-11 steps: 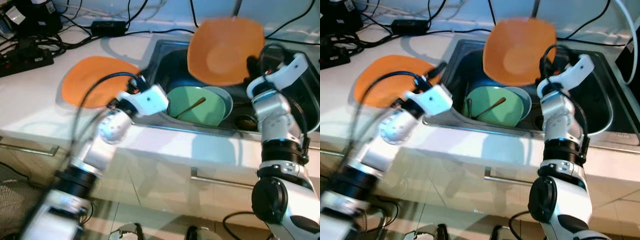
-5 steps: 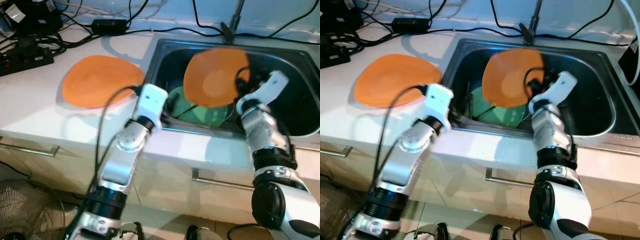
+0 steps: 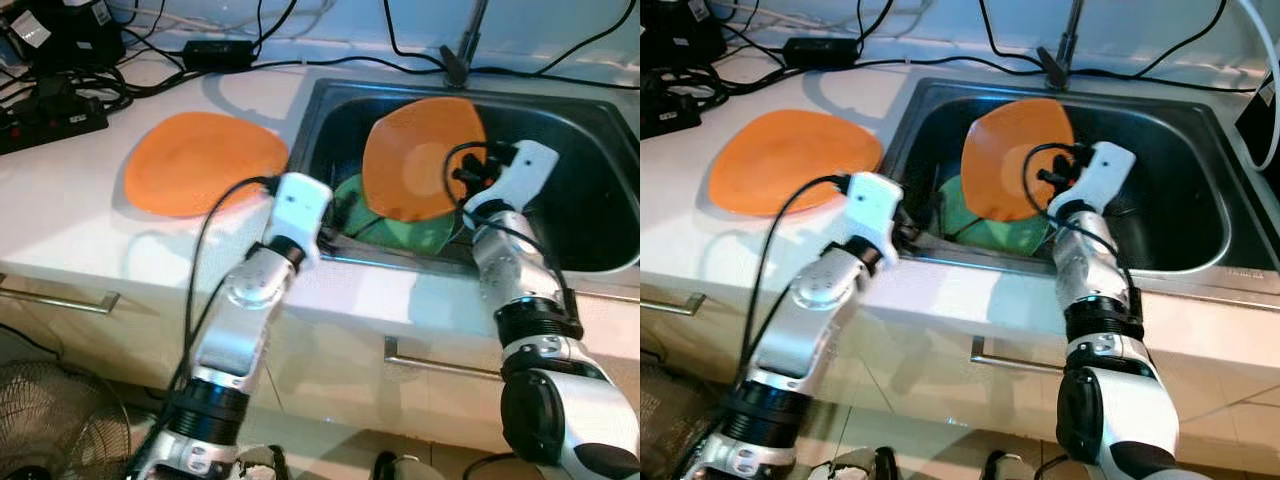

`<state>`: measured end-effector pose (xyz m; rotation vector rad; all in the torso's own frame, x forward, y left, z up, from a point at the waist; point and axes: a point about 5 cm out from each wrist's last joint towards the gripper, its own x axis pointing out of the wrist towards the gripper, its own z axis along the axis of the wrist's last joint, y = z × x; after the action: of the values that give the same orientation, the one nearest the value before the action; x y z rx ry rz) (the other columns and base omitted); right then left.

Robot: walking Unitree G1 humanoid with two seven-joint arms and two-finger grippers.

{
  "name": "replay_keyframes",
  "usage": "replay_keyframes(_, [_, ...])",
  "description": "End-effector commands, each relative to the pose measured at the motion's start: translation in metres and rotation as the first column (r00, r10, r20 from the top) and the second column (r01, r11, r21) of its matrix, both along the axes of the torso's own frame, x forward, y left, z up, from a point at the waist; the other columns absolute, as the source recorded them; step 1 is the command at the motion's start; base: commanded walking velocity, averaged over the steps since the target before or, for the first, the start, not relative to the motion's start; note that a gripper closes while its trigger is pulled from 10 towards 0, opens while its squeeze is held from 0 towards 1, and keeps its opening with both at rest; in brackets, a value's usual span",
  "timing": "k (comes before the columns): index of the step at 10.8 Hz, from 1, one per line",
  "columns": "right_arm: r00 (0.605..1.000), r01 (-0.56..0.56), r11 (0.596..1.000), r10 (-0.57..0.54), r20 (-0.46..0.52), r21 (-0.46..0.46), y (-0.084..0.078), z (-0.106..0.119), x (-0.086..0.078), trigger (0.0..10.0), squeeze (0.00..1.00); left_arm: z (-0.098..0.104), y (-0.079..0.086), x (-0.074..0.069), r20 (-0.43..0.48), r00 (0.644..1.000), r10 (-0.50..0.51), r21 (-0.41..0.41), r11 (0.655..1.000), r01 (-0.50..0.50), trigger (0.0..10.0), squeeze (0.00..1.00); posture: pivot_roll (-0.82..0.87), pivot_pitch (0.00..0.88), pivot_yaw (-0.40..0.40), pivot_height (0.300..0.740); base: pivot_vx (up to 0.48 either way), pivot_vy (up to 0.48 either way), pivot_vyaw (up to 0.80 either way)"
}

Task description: Kitchen organization

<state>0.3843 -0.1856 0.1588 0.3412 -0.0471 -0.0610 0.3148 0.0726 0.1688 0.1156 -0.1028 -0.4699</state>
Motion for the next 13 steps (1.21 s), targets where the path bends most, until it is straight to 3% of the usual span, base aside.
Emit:
replay_keyframes(1, [1.000,0.004,1.000,-0.004,-0.019,-0.009,0.002,-0.009,-0.002,10.0,0.00,-0.004,0.004,0.001,-0.027,1.000,0.015,-0.001,1.000,-0.015,10.0,0.00,0.08,0.061,0.034,0.740,0.000,0.000,0.00])
replay_keyframes(5, [0.996,0.017,0.999,-0.020,-0.088,-0.039,0.002,-0.023,-0.003,10.0,0.00,-0.006,0.002,-0.002,-0.034,0.999,0.010,-0.005,1.000,-0.010,10.0,0.00,0.08,0.054,0.032,0.740,0.000,0.000,0.00])
replay_keyframes(6, [0.996,0.012,0.999,-0.015,-0.086,-0.037,0.003,-0.023,-0.003,10.0,0.05,-0.007,0.001,-0.003,-0.039,0.999,0.007,0.001,1.000,-0.007,10.0,0.00,0.08,0.057,0.033,0.740,0.000,0.000,0.00])
replay_keyframes(7, [0.997,0.003,0.999,-0.006,-0.081,-0.038,0.004,-0.022,-0.003,10.0,1.00,-0.008,0.000,-0.003,-0.046,0.999,0.002,0.005,1.000,-0.001,10.0,0.00,0.08,0.061,0.034,0.740,0.000,0.000,0.00])
replay_keyframes(8, [0.997,0.000,0.999,-0.003,-0.079,-0.045,0.005,-0.022,-0.003,10.0,1.00,-0.008,0.000,-0.003,-0.049,0.999,0.000,0.005,1.000,0.000,10.0,0.00,0.08,0.065,0.035,0.740,0.000,0.000,0.00])
replay_keyframes(9, [0.996,0.003,0.999,-0.007,-0.084,-0.048,0.005,-0.023,-0.003,10.0,0.08,-0.008,0.000,-0.003,-0.052,0.999,-0.003,0.006,1.000,0.003,10.0,0.00,0.08,0.066,0.035,0.740,0.000,0.000,0.00])
replay_keyframes(10, [0.996,0.005,0.999,-0.010,-0.089,-0.052,0.004,-0.024,-0.003,10.0,0.00,-0.008,0.000,-0.003,-0.054,0.999,-0.005,0.007,1.000,0.005,10.0,0.00,0.08,0.072,0.036,0.740,0.000,0.000,0.00])
replay_keyframes(11, [0.997,0.003,0.998,-0.008,-0.080,-0.057,0.004,-0.022,-0.003,10.0,0.00,-0.008,0.000,-0.004,-0.054,0.999,-0.005,0.009,1.000,0.005,10.0,0.00,0.08,0.074,0.036,0.740,0.000,0.000,0.00])
replay_keyframes(13, [0.998,-0.010,0.982,0.021,0.058,-0.189,0.012,0.000,-0.003,10.0,0.00,-0.005,0.002,-0.003,-0.009,1.000,0.016,-0.008,1.000,-0.016,10.0,0.00,0.07,0.080,0.037,0.740,0.000,0.000,0.00])
